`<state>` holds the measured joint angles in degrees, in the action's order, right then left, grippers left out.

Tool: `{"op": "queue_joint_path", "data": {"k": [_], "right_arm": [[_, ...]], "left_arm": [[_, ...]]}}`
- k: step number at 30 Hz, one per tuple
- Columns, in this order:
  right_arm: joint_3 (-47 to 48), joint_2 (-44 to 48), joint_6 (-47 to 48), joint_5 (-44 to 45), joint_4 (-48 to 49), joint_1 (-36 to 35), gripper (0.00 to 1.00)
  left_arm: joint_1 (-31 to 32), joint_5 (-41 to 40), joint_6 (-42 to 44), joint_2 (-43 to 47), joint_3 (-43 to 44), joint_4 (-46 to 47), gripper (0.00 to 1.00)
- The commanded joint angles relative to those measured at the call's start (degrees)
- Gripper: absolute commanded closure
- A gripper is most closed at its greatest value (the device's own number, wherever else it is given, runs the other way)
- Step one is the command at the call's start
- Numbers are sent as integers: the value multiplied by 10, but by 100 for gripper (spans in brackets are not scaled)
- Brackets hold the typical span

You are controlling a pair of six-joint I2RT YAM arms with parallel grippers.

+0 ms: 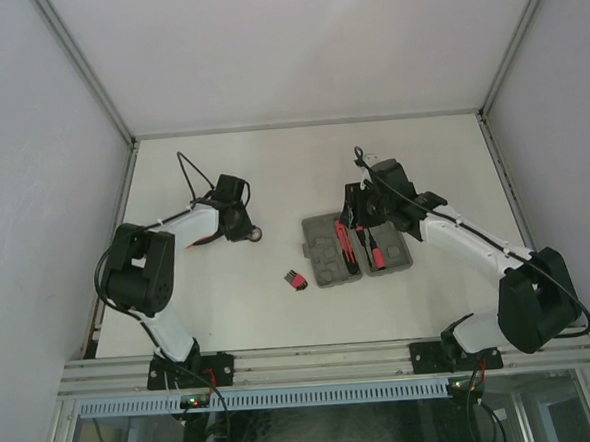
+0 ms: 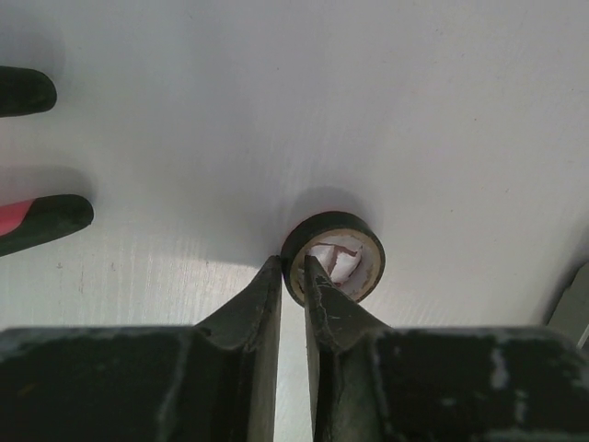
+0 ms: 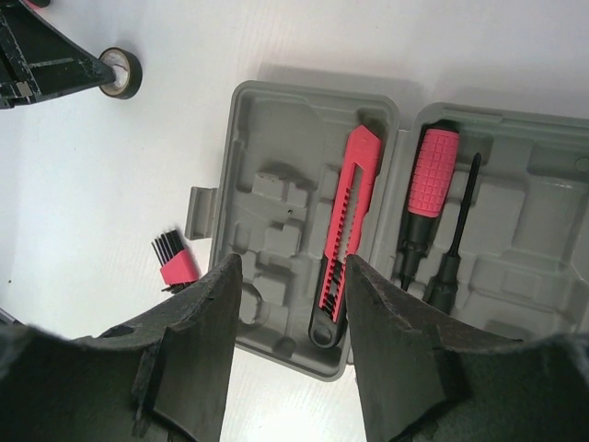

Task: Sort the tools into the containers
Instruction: Pick up the engineering item from the center of the board.

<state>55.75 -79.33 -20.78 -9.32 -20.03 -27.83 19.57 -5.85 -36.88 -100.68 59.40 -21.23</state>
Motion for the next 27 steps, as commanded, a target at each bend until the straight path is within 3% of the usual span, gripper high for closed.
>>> {"op": "queue_joint_path", "data": {"k": [1,10,27], "right_arm": [[2,1,-8,-4,11,1,52],[2,8,-11,-3,14,1,53],[-19,131,-8,-23,96,5,46]], "left_arm": [[-3,0,2,-9,29,15,83],[-3,8,8,9,19,23,94],[5,194,25,186,-1,141,100]]}}
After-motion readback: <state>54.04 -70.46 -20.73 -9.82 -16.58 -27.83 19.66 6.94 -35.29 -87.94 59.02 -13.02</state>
